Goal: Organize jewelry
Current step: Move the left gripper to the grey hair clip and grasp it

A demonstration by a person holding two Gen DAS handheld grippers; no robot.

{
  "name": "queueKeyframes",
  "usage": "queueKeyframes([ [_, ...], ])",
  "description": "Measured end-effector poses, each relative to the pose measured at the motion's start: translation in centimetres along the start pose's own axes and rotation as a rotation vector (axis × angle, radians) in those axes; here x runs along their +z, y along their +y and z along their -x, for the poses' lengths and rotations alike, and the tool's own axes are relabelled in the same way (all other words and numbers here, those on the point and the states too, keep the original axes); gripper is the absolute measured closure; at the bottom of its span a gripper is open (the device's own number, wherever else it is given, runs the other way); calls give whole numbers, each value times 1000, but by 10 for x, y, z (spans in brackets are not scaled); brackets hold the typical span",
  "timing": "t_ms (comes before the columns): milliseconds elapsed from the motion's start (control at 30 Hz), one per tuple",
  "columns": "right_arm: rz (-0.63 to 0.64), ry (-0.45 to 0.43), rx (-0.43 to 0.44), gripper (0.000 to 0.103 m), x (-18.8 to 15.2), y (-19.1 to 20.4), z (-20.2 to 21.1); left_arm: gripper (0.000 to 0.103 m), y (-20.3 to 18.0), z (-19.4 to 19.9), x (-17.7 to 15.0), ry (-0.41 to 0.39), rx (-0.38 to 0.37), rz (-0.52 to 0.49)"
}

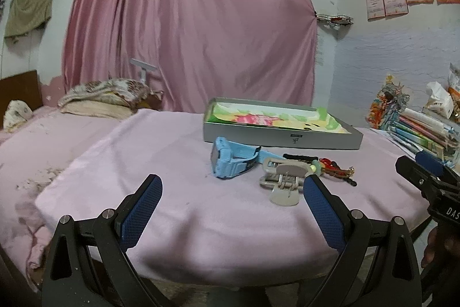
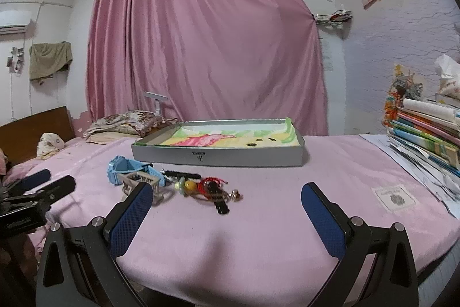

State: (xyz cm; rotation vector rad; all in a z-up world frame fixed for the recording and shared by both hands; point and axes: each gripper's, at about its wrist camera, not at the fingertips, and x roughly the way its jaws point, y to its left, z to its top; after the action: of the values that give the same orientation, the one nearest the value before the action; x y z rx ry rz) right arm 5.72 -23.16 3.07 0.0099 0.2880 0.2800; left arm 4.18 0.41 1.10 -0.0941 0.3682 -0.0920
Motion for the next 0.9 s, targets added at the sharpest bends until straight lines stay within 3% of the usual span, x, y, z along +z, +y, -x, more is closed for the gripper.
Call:
queueKeyframes([
  [100,13,20,16,0,5,-2,-8,7,0,-10,6,19,-24,15],
  [367,14,125,62,32,12,-12,-38,8,2,-32,16,71,-102,46],
  [667,-36,292,56,55,10,-28,-80,8,0,-56,29,128,-147,87],
  [900,-63,366,45,63,7,-33,-98,13,3,-72,41,174,-159,127],
])
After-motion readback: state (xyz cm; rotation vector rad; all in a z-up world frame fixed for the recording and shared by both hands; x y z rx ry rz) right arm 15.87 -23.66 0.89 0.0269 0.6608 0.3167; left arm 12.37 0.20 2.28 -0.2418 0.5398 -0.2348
